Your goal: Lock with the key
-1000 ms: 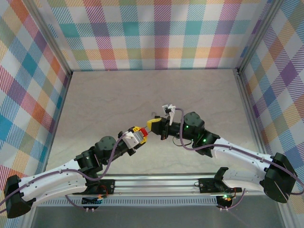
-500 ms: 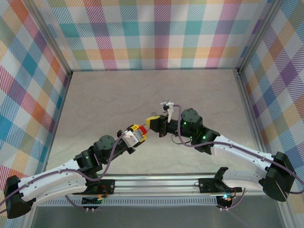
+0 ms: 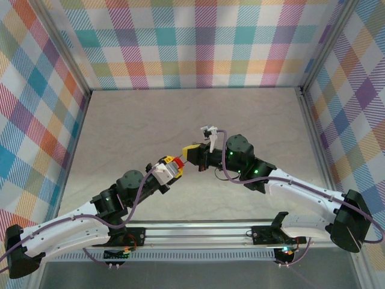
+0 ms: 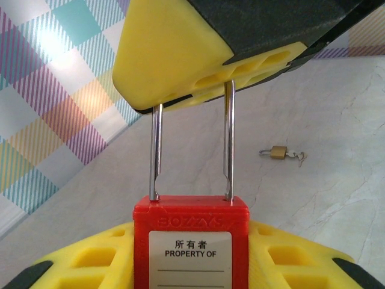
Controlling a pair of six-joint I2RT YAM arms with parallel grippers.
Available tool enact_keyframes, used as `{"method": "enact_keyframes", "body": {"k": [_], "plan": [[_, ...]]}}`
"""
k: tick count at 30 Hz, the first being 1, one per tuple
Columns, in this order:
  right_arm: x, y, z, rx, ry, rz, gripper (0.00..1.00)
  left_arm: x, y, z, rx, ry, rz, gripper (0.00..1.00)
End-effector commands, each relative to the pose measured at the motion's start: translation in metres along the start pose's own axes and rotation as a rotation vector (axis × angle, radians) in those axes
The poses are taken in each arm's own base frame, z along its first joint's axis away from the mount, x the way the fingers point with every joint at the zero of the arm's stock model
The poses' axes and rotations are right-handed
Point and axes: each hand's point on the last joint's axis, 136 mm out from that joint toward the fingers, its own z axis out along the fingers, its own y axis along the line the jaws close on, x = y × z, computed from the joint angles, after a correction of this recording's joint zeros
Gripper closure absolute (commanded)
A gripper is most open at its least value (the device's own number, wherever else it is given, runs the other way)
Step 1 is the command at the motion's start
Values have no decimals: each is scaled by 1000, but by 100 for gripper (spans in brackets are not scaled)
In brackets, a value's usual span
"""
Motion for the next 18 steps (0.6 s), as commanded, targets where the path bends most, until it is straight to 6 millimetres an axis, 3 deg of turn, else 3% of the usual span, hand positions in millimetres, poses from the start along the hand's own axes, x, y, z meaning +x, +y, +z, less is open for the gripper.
{"method": "enact_keyframes", "body": {"k": [1,8,18], "plan": [[51,-13,9,36,190,53,100,-122,35,-41,-45,-431,-101,100],[56,-19,12,58,207,65,100,-137,44,-51,-72,-492,-126,100],[45,5,4,-48,158,6,100,-138,36,-52,-45,-530,-92,100]]}}
